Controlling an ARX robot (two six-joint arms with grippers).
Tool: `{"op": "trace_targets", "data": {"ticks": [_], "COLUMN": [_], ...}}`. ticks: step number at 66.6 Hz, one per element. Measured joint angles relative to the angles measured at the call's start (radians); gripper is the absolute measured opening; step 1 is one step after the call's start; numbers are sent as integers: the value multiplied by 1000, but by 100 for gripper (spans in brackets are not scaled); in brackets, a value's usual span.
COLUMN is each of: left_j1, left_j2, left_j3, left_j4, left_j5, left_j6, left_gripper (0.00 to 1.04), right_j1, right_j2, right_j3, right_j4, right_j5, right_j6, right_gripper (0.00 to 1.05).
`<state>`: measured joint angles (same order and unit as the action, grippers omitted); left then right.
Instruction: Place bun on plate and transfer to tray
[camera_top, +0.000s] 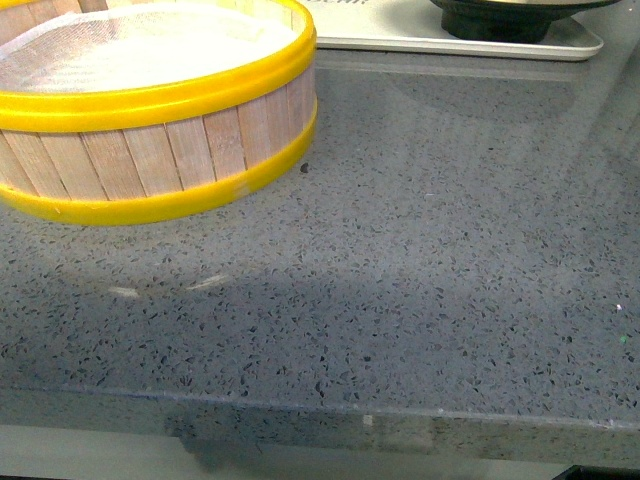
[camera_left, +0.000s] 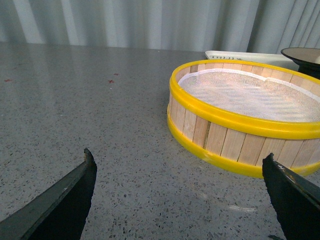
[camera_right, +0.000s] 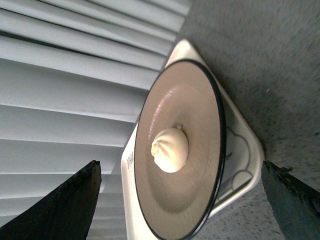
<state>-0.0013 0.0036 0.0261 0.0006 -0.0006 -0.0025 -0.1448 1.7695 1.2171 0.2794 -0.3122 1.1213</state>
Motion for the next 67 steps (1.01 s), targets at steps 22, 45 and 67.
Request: {"op": "trace_targets", "data": {"ticks": [22, 45, 67], "left_j1": [0, 0, 0], "left_j2": [0, 0, 0], "left_j3": [0, 0, 0], "left_j4": [0, 0, 0], "left_j5": [0, 0, 0], "left_j6": [0, 0, 0], "left_gripper": [98, 98, 98], "right_j1": [-110, -98, -1], "right_j2": [-540, -1026, -1376], "right_j3": [-457, -884, -973], "right_j4": [115, 348, -126], "right_j5": [283, 333, 174], "right_j6": [-562, -1419, -1206], "right_gripper": [96, 96, 52]}}
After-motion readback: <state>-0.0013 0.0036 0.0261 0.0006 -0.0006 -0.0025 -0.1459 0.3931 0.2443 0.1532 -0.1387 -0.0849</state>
